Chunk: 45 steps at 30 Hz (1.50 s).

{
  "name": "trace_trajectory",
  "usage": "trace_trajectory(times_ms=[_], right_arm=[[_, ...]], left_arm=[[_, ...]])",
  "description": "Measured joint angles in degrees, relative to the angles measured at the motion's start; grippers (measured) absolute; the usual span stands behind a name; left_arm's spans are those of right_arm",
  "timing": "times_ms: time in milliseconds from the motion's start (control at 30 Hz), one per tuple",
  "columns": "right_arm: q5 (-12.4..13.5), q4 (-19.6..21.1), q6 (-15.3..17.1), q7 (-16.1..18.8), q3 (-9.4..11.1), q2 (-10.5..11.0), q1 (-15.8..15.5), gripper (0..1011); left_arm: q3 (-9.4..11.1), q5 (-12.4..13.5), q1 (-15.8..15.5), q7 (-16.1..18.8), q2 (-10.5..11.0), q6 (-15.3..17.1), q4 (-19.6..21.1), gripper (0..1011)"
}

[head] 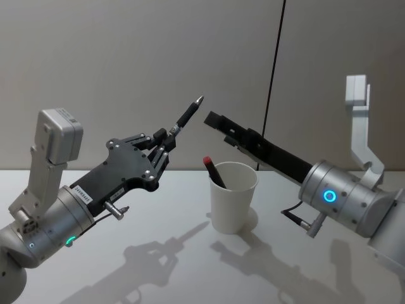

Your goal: Place the pen into the pen holder.

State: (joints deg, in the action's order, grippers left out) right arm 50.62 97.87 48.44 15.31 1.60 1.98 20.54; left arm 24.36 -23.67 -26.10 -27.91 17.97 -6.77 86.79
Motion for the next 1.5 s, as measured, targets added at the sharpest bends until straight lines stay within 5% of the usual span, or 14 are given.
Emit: trace_trajectory(times_ms=[633, 1500], right_arm=[[1.5, -0.8, 1.1, -1.3, -1.5, -1.3, 0.8, 1001], [1.8, -4.3, -3.2, -1.8, -3.4, -3.6, 2.6, 1001]], left_arm=[[-0.1, -0.1, 0.1, 0.1, -0.1, 0.1, -0.4, 155], [-0.1, 0.0, 0.0, 0.3, 0.1, 0.7, -0.3, 153]])
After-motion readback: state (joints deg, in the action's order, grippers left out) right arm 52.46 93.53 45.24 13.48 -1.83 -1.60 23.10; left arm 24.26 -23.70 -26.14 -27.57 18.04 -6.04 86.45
